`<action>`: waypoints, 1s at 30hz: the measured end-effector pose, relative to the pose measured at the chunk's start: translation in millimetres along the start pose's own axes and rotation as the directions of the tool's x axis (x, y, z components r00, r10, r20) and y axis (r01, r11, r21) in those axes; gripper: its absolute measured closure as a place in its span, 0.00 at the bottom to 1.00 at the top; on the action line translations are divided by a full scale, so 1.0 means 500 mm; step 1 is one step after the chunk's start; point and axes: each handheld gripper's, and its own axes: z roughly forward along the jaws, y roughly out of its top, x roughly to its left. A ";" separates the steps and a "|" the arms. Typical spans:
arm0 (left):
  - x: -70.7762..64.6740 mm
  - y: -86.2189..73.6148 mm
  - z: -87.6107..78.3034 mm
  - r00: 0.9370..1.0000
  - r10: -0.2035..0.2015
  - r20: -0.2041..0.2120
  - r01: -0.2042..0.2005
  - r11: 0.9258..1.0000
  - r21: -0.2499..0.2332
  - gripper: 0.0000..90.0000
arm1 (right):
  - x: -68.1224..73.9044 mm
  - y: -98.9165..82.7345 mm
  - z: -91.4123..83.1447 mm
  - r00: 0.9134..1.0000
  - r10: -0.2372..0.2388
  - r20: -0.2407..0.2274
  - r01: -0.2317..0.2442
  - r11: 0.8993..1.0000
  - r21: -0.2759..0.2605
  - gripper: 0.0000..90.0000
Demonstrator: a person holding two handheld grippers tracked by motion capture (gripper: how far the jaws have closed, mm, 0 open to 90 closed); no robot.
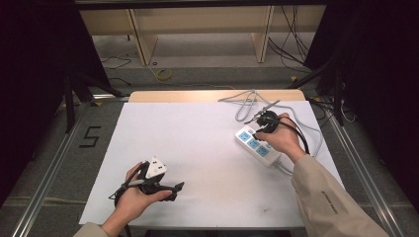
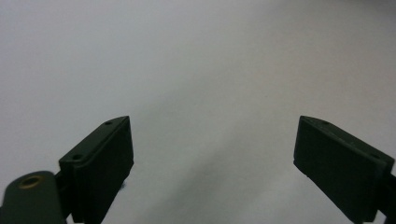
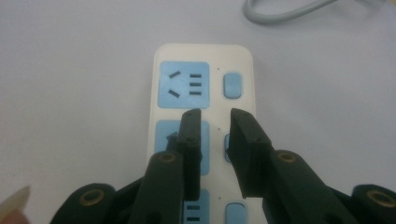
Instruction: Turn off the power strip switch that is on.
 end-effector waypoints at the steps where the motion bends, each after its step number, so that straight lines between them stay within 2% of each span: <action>1: 0.000 0.000 0.000 1.000 0.000 0.000 0.000 1.000 0.000 0.13 | 0.001 -0.002 -0.002 1.000 0.004 0.000 -0.004 1.000 -0.012 0.80; 12: 0.001 0.000 0.000 1.000 -0.003 -0.005 0.003 1.000 0.000 0.13 | 0.017 -0.036 -0.034 0.999 0.024 -0.024 -0.026 0.992 -0.127 0.64; 21: 0.001 0.000 0.000 1.000 -0.007 -0.006 0.007 1.000 0.001 0.13 | 0.039 -0.066 -0.059 0.999 0.013 -0.048 -0.021 0.984 -0.175 0.56; 30: 0.002 -0.001 0.000 1.000 -0.008 -0.008 0.008 1.000 0.002 0.13 | 0.062 -0.096 -0.075 0.998 0.010 -0.067 -0.025 0.972 -0.232 0.51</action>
